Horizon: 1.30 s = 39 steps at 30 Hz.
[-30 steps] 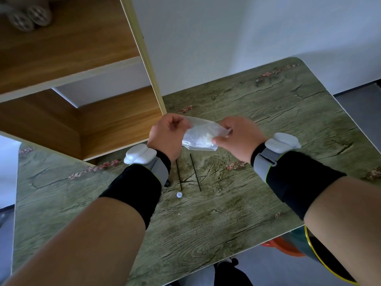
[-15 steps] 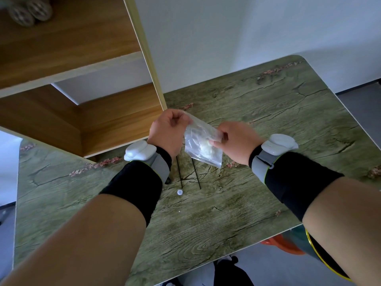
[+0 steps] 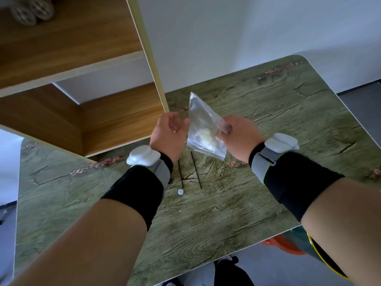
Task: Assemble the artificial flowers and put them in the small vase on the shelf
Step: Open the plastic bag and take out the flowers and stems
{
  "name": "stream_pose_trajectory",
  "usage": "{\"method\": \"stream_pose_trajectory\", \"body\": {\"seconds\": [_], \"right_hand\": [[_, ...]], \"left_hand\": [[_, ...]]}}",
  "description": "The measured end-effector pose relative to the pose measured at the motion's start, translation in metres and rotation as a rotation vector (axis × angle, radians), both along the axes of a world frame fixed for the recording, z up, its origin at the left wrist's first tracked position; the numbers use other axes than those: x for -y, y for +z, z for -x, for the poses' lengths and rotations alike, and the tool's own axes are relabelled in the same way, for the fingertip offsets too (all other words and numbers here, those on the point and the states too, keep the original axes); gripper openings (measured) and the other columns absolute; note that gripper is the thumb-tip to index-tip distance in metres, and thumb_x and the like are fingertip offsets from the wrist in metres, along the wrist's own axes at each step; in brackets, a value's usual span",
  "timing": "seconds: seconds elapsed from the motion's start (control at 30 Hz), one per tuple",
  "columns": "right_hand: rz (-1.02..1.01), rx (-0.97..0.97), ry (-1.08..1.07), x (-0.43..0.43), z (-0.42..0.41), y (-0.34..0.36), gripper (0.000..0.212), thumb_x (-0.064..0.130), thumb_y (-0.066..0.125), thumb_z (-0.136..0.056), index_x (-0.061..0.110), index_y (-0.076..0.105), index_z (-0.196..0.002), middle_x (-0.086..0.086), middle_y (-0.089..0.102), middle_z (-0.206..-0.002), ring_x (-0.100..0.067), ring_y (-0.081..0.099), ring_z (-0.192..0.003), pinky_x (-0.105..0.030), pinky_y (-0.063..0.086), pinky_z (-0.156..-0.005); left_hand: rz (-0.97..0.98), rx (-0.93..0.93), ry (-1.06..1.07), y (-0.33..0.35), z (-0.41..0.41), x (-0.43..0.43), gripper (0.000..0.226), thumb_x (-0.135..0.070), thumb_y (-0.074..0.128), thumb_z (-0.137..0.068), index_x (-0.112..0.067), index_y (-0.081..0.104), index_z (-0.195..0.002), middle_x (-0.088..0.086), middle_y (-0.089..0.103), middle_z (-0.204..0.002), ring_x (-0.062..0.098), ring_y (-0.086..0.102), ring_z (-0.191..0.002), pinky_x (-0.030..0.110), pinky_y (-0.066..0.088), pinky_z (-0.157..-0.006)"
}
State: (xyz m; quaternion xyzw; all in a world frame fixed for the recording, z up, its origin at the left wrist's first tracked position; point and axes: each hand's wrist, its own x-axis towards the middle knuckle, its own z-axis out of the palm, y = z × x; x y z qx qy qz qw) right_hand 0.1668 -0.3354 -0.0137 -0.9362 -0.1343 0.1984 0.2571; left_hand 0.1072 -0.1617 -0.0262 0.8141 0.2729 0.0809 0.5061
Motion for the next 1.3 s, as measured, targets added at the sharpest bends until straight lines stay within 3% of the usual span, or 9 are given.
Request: {"method": "stream_pose_trajectory", "body": {"seconds": [0.1, 0.23, 0.33, 0.43, 0.6, 0.73, 0.83, 0.97, 1.3], "right_hand": [[-0.219, -0.064, -0.163, 0.002, 0.002, 0.001, 0.012, 0.021, 0.054, -0.096, 0.013, 0.063, -0.097, -0.011, 0.069, -0.084, -0.022, 0.055, -0.058, -0.035, 0.046, -0.053], [-0.325, -0.092, -0.259, 0.001, 0.004, 0.005, 0.019, 0.015, 0.049, -0.096, 0.015, 0.068, -0.090, -0.003, 0.075, -0.088, -0.028, 0.072, -0.077, -0.045, 0.059, -0.064], [-0.435, -0.201, -0.380, -0.004, 0.004, 0.005, 0.025, 0.008, 0.044, -0.094, 0.016, 0.066, -0.084, -0.003, 0.078, -0.083, -0.020, 0.073, -0.073, -0.031, 0.049, -0.055], [-0.519, -0.253, -0.448, -0.007, 0.006, 0.007, 0.025, 0.006, 0.045, -0.092, 0.021, 0.062, -0.083, -0.005, 0.078, -0.080, -0.018, 0.069, -0.065, -0.026, 0.041, -0.052], [-0.581, -0.356, -0.503, -0.008, 0.008, 0.009, 0.025, 0.003, 0.042, -0.090, 0.019, 0.061, -0.086, -0.001, 0.076, -0.073, -0.013, 0.062, -0.056, -0.020, 0.041, -0.046], [-0.625, -0.394, -0.509, -0.009, 0.010, 0.007, 0.026, 0.001, 0.041, -0.089, 0.017, 0.060, -0.083, -0.002, 0.073, -0.069, -0.015, 0.059, -0.053, -0.019, 0.038, -0.042], [-0.663, -0.414, -0.498, -0.009, 0.012, 0.011, 0.027, -0.004, 0.039, -0.090, 0.013, 0.059, -0.083, -0.010, 0.070, -0.077, -0.009, 0.058, -0.047, -0.015, 0.038, -0.037], [-0.682, -0.460, -0.460, -0.008, 0.014, 0.017, 0.024, -0.008, 0.037, -0.094, 0.004, 0.059, -0.094, -0.013, 0.068, -0.076, -0.005, 0.058, -0.040, -0.013, 0.039, -0.036], [-0.525, -0.380, -0.324, -0.003, 0.013, 0.004, 0.023, -0.002, 0.045, -0.093, 0.007, 0.065, -0.098, 0.000, 0.070, -0.073, -0.001, 0.060, -0.046, -0.012, 0.044, -0.042]], "left_hand": [[-0.027, -0.145, 0.078, -0.011, 0.013, -0.003, 0.019, -0.037, 0.057, -0.091, -0.023, 0.063, -0.103, -0.011, 0.061, -0.080, 0.007, 0.057, -0.071, 0.021, 0.043, -0.058], [0.148, -0.287, -0.010, -0.027, 0.030, 0.004, 0.014, -0.023, 0.056, -0.085, -0.027, 0.069, -0.087, -0.002, 0.070, -0.073, 0.021, 0.066, -0.068, 0.040, 0.061, -0.070], [0.179, -0.270, -0.109, -0.030, 0.037, 0.015, 0.020, -0.014, 0.058, -0.087, -0.030, 0.070, -0.092, 0.000, 0.066, -0.072, 0.016, 0.056, -0.057, 0.038, 0.058, -0.061], [0.197, -0.208, -0.097, -0.027, 0.034, 0.018, 0.014, -0.019, 0.064, -0.085, -0.032, 0.069, -0.089, -0.002, 0.064, -0.067, 0.015, 0.056, -0.056, 0.041, 0.058, -0.064], [0.315, -0.106, -0.079, -0.022, 0.029, 0.020, 0.009, -0.029, 0.071, -0.084, -0.033, 0.068, -0.091, 0.005, 0.055, -0.068, 0.020, 0.053, -0.061, 0.038, 0.052, -0.057], [0.454, -0.093, -0.153, -0.020, 0.030, 0.022, 0.014, -0.023, 0.063, -0.092, -0.036, 0.069, -0.095, 0.008, 0.053, -0.077, 0.020, 0.053, -0.069, 0.027, 0.050, -0.056], [0.519, -0.118, -0.189, -0.020, 0.030, 0.025, 0.016, -0.018, 0.056, -0.097, -0.030, 0.067, -0.099, 0.010, 0.049, -0.081, 0.019, 0.050, -0.071, 0.026, 0.051, -0.057], [0.578, -0.160, -0.135, -0.022, 0.026, 0.027, 0.024, -0.011, 0.050, -0.097, -0.023, 0.064, -0.112, 0.010, 0.058, -0.092, 0.018, 0.053, -0.077, 0.027, 0.052, -0.058], [0.715, -0.250, -0.079, -0.023, 0.026, 0.027, 0.015, -0.037, 0.059, -0.095, -0.025, 0.068, -0.098, 0.006, 0.059, -0.090, 0.016, 0.055, -0.067, 0.033, 0.049, -0.062]]}}
